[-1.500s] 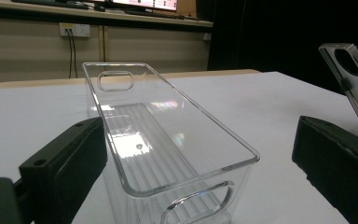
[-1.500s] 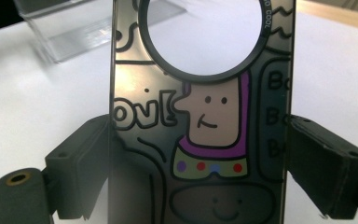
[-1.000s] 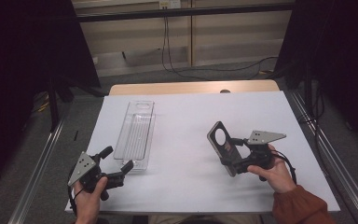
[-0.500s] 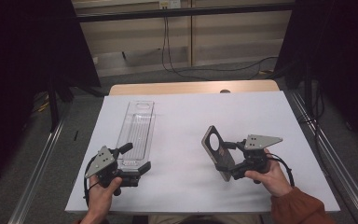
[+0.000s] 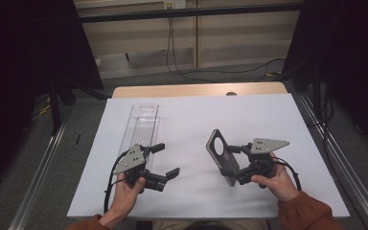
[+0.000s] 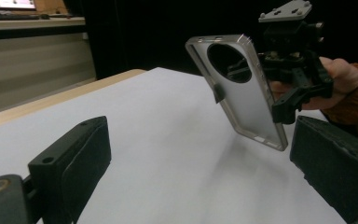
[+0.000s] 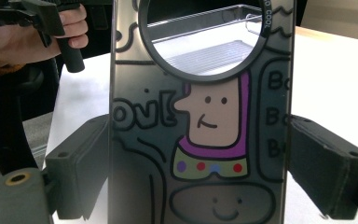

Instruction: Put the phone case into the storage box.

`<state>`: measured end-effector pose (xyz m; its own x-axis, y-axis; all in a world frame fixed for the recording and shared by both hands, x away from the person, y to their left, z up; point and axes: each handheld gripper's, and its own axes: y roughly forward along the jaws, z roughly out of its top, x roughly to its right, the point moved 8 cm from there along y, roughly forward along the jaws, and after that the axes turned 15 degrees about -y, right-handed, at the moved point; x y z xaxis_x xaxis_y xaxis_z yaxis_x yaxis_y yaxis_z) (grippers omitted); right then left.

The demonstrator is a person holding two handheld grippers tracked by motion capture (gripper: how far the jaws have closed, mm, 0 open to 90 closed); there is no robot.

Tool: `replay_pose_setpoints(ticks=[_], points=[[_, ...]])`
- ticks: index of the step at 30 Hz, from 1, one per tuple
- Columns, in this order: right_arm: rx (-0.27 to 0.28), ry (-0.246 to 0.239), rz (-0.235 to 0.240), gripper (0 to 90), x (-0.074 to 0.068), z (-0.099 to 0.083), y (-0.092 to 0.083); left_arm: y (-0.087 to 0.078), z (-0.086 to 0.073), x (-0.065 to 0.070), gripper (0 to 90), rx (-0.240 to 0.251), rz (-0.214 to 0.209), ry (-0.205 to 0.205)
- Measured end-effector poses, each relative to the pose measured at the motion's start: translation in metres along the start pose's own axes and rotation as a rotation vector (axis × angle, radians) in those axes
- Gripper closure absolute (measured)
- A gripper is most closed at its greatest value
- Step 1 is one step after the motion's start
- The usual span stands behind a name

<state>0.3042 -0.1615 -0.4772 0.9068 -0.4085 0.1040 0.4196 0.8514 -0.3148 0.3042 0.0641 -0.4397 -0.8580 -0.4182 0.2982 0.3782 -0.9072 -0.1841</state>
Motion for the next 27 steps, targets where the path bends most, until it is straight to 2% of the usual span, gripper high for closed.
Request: replay_pose_setpoints(ticks=[1, 3, 4, 7, 8, 9, 10, 11, 12, 13, 14, 18, 21, 22, 24, 26, 27], points=[[0.002, -0.002, -0.002, 12.2, 0.000, 0.000, -0.001, 0.002, 0.001, 0.002, 4.5, 0.010, -0.013, -0.009], [0.004, -0.006, -0.002, 12.2, 0.000, 0.001, -0.001, 0.005, 0.005, 0.007, 2.3, 0.027, -0.047, 0.011], [0.005, -0.010, -0.001, 12.2, 0.000, 0.002, -0.001, 0.008, 0.007, 0.008, 0.8, 0.049, -0.048, 0.006], [0.010, -0.016, 0.006, 12.1, -0.001, 0.003, -0.002, 0.015, 0.011, 0.010, 1.0, 0.053, -0.060, -0.016], [0.012, -0.019, 0.004, 12.2, -0.001, 0.004, -0.002, 0.018, 0.012, 0.012, 1.4, 0.056, -0.089, -0.025], [0.011, -0.019, 0.006, 12.2, -0.002, 0.004, -0.002, 0.021, 0.012, 0.012, 2.2, 0.051, -0.079, -0.021], [0.013, -0.022, 0.006, 12.2, -0.002, 0.005, -0.002, 0.023, 0.012, 0.014, 2.4, 0.032, -0.101, -0.014], [0.015, -0.023, 0.008, 12.2, -0.002, 0.005, -0.002, 0.027, 0.014, 0.016, 2.3, 0.046, -0.102, -0.023], [0.016, -0.025, 0.009, 12.2, -0.002, 0.005, -0.002, 0.029, 0.015, 0.016, 2.3, 0.050, -0.082, -0.025], [0.013, -0.027, 0.012, 12.2, -0.003, 0.005, -0.002, 0.031, 0.015, 0.019, 2.0, 0.041, -0.124, -0.019], [0.013, -0.028, 0.014, 12.2, -0.003, 0.004, -0.001, 0.033, 0.016, 0.021, 1.9, 0.035, -0.141, -0.020], [0.017, -0.041, 0.032, 12.2, -0.007, 0.005, -0.001, 0.041, 0.018, 0.025, 2.7, 0.019, -0.183, -0.001], [0.019, -0.044, 0.034, 12.2, -0.008, 0.006, 0.000, 0.046, 0.017, 0.026, 2.3, 0.002, -0.197, -0.009], [0.018, -0.045, 0.035, 12.2, -0.007, 0.006, -0.001, 0.049, 0.018, 0.027, 2.1, 0.013, -0.205, -0.016], [0.019, -0.051, 0.034, 12.2, -0.007, 0.006, -0.001, 0.053, 0.018, 0.027, 2.2, -0.008, -0.213, -0.005], [0.024, -0.054, 0.038, 12.1, -0.007, 0.006, -0.001, 0.059, 0.019, 0.028, 2.3, -0.005, -0.231, -0.012], [0.028, -0.057, 0.042, 12.2, -0.008, 0.007, -0.001, 0.060, 0.020, 0.028, 2.5, -0.017, -0.243, 0.000]])
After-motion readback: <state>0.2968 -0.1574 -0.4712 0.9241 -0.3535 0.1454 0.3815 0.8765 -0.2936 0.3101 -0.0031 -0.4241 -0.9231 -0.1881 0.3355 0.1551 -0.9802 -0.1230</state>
